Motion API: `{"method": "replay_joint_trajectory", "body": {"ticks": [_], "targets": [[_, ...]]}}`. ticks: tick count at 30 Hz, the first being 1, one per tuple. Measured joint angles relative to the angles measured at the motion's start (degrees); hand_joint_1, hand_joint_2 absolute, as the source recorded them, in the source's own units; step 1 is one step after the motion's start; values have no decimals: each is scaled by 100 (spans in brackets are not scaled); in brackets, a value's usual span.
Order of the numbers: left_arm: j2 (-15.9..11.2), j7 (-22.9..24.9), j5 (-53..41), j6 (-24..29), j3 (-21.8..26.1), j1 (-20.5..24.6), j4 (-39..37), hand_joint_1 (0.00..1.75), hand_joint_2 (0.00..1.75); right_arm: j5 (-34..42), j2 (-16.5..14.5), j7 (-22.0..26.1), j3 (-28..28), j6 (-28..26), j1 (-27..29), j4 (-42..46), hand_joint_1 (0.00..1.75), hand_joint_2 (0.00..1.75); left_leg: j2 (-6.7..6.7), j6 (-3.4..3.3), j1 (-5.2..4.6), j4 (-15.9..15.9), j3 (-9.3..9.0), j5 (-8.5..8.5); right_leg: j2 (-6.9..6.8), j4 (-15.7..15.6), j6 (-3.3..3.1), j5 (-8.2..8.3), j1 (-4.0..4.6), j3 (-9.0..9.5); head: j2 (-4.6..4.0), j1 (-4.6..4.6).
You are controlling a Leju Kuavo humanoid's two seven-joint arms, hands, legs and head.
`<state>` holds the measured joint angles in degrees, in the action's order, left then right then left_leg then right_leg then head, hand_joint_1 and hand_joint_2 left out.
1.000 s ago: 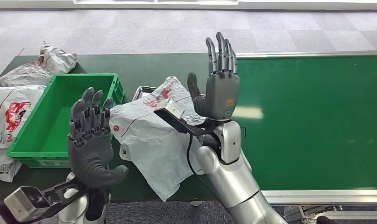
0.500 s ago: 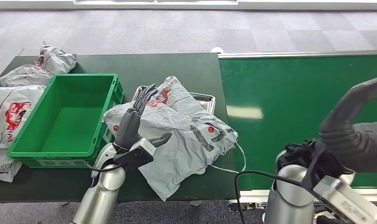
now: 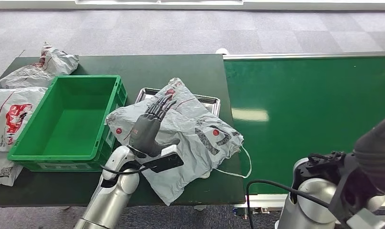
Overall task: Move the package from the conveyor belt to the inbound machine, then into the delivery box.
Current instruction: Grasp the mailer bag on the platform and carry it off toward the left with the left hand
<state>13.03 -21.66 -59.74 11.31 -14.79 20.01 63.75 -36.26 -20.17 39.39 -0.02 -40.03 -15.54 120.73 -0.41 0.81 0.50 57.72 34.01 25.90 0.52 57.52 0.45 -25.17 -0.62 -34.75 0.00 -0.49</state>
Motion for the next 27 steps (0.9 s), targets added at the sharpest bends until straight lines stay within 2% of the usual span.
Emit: {"method": "replay_joint_trajectory", "body": {"ticks": [3,4,7,8,15,27], "targets": [[-63,440,-743,-79,-262,68,-286,0,175,44,0,24,0,5,3,-2,0,175,0,0,0,0,0,0,0,0,0,0,0,1,0,0],[-91,542,-929,-152,-352,83,-372,8,175,61,0,34,0,5,3,-7,0,175,0,0,0,0,0,0,-1,0,0,0,0,1,0,-1],[-172,690,-1276,-369,-569,97,-592,135,175,86,0,49,4,7,0,-40,0,175,0,0,1,0,0,0,0,1,0,0,1,1,0,-1],[-202,708,-1333,-426,-624,96,-645,171,175,92,1,54,7,8,-1,-55,0,175,0,0,1,0,1,0,0,1,-1,0,2,0,0,-1],[-358,704,-1412,-710,-830,95,-776,175,175,84,1,56,19,8,-6,-144,0,175,-2,0,1,-1,2,0,-1,1,-2,-2,2,1,0,-1],[-502,463,-1084,-926,-867,134,-850,175,175,166,2,56,26,8,1,-262,0,175,-1,1,1,-1,-2,0,-1,1,-2,-2,2,2,0,-1]]}}
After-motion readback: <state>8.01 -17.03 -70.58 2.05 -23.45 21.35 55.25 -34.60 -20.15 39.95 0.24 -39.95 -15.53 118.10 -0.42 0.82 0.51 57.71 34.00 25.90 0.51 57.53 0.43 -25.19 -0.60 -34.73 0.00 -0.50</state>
